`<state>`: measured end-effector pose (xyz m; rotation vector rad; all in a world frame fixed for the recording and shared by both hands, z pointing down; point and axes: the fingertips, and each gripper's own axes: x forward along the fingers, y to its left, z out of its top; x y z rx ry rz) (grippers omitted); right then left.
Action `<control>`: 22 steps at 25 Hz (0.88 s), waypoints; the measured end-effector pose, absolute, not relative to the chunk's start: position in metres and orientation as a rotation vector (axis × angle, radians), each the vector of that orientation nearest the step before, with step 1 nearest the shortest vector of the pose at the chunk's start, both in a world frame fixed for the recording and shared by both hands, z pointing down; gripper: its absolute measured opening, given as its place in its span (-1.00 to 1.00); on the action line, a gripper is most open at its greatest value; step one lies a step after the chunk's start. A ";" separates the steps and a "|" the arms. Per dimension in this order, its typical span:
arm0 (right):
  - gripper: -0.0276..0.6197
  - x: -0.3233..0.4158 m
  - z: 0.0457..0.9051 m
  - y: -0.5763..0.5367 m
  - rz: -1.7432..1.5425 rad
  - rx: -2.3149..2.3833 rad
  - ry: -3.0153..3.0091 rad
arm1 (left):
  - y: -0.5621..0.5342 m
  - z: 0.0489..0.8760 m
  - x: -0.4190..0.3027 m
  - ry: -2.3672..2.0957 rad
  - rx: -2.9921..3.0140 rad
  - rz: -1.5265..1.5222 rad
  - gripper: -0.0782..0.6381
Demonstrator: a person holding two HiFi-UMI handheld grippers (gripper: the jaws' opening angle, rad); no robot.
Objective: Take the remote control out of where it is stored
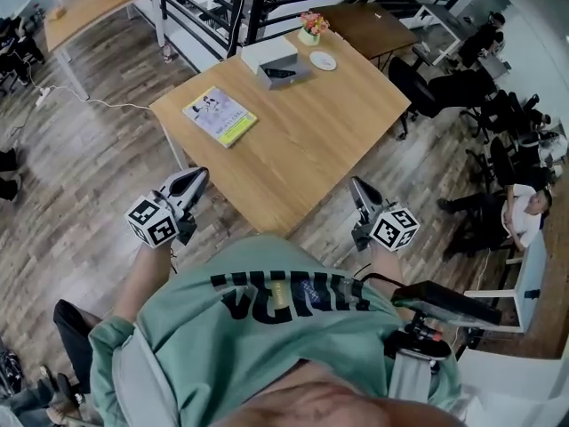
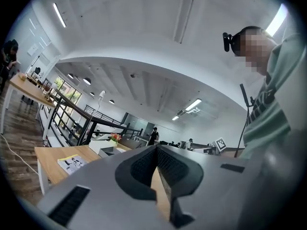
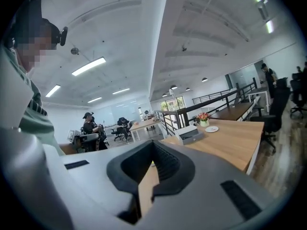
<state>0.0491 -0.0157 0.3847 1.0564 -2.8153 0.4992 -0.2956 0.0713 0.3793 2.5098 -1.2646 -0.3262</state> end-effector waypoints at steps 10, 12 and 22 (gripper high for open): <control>-0.90 0.067 0.405 -0.083 0.511 0.933 -2.846 | 0.019 0.386 -0.268 -1.361 2.471 -0.283 -0.77; -0.90 0.078 0.409 -0.106 0.495 0.875 -2.860 | 0.004 0.381 -0.253 -1.419 2.451 -0.288 -0.77; -0.90 0.085 0.419 -0.205 0.484 0.562 -2.956 | -0.030 0.369 -0.192 -1.635 2.344 -0.238 -0.77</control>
